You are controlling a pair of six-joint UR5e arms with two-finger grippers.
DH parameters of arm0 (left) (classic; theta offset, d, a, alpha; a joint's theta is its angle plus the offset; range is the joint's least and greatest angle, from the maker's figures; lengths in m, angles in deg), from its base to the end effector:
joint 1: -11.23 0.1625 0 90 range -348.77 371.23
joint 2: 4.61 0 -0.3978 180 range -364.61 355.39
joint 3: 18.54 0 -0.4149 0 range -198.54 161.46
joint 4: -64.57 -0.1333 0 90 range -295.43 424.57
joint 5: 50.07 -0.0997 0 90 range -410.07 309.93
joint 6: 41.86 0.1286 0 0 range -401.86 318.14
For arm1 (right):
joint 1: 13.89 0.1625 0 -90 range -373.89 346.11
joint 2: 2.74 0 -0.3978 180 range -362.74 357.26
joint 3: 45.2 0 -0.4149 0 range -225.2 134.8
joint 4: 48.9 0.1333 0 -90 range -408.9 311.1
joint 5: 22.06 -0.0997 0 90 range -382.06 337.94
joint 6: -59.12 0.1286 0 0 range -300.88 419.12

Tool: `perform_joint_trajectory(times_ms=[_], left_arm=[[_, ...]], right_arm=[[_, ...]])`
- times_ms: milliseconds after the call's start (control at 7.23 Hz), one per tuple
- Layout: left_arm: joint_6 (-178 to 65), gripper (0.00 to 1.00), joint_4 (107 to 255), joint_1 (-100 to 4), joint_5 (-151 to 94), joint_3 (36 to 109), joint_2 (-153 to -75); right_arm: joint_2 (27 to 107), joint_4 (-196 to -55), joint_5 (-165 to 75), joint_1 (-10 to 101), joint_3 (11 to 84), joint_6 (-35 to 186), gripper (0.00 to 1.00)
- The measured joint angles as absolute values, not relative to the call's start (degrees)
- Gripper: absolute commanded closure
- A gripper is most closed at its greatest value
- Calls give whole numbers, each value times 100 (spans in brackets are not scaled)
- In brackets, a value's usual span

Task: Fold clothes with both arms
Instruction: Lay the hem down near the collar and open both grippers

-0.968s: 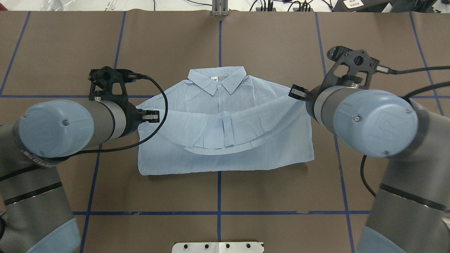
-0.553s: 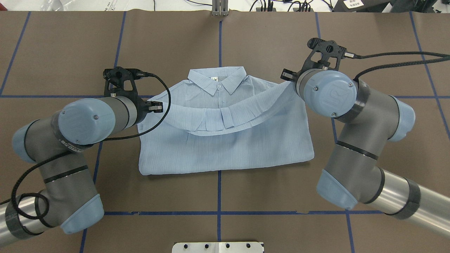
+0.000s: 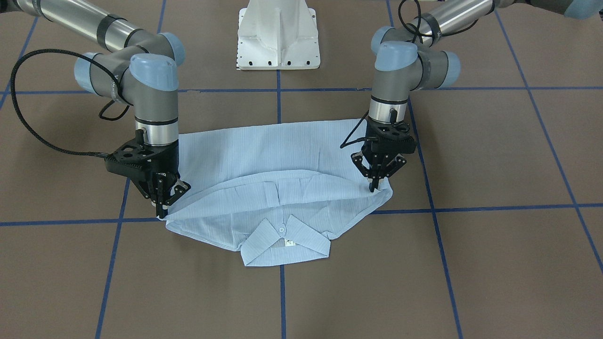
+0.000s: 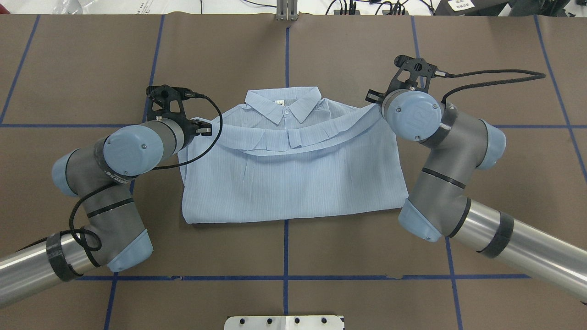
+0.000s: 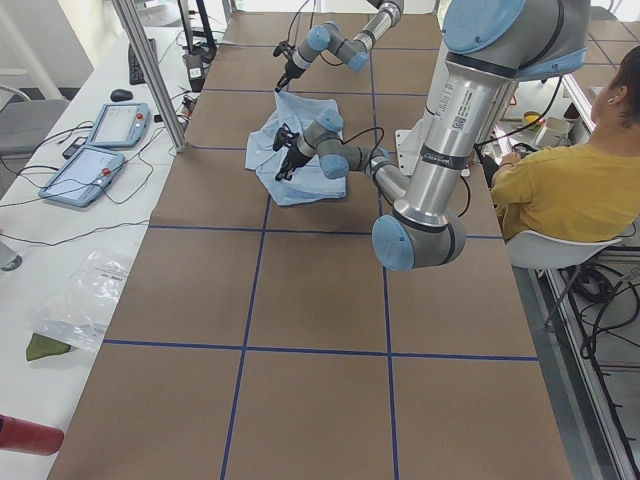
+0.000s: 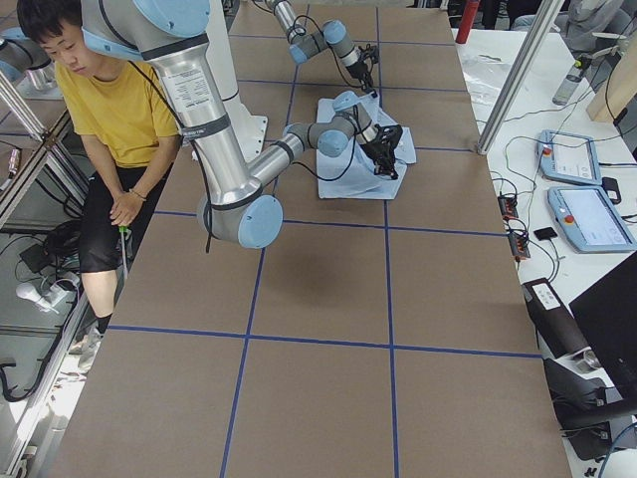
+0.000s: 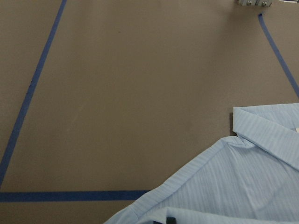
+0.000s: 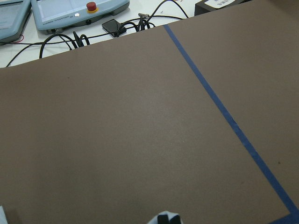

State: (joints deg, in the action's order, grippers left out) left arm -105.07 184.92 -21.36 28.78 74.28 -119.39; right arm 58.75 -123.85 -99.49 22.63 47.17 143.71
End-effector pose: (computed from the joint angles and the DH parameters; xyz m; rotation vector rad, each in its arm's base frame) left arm 0.4998 -0.5072 0.3139 0.6545 0.7887 -0.1906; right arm -0.4710 -0.5495 0.3148 0.4870 -0.6819 0.5993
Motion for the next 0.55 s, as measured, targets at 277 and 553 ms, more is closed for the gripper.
perform_joint_trajectory(times_ms=[277, 553], left_arm=[[-10186, 100, 18927, -2319, 2877, 7049, -11950], [-9999, 2, 19021, -2415, 2888, 6978, -11954]], right_arm=[[5609, -12328, -9955, 2274, 4324, 14358, 100], [5587, -12315, -9952, 2289, 4255, 14282, 1]])
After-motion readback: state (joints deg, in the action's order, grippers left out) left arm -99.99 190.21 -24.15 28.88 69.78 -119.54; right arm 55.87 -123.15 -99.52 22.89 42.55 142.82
